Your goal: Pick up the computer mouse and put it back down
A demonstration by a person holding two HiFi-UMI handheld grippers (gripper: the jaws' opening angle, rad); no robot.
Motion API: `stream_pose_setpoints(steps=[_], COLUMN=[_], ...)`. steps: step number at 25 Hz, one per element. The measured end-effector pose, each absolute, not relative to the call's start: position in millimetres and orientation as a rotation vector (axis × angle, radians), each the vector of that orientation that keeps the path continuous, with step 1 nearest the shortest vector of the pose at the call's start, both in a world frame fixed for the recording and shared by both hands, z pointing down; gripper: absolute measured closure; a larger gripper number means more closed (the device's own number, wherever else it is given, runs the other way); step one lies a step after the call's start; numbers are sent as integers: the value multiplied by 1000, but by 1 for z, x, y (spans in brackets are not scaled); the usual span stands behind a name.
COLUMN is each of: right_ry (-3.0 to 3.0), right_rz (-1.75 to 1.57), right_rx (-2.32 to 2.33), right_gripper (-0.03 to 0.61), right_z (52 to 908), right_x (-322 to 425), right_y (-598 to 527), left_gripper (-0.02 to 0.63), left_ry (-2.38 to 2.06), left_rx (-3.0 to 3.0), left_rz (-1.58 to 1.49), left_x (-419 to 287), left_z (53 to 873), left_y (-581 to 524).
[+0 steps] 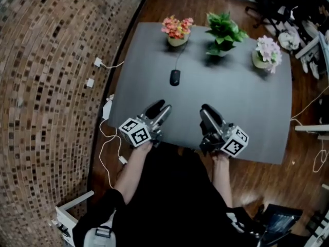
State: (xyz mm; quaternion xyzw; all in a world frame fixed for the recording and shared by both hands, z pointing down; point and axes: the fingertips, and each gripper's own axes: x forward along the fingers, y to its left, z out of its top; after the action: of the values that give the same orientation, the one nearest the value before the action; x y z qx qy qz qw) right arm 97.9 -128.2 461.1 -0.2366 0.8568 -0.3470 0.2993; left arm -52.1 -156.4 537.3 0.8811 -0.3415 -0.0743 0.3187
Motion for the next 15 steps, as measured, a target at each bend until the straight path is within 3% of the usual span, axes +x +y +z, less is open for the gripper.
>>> stream_pose_setpoints(steps=[2, 4, 6, 15], right_ry=[2295, 2313, 2321, 2332], right_rz=[-930, -929, -920, -928], right_rx=[-638, -661, -695, -909], right_gripper=[485, 485, 485, 485], right_z=[464, 463, 458, 455], right_x=[96, 94, 93, 104], right_y=[-135, -140, -141, -137], left_gripper=[268, 195, 170, 170], left_ry=[-1110, -1256, -1325, -1385], left_rx=[2360, 2364, 2334, 2108], left_rz=[39, 264, 433, 821], left_x=[-61, -67, -66, -48], left_z=[564, 598, 639, 782], left_y=[-195, -235, -272, -371])
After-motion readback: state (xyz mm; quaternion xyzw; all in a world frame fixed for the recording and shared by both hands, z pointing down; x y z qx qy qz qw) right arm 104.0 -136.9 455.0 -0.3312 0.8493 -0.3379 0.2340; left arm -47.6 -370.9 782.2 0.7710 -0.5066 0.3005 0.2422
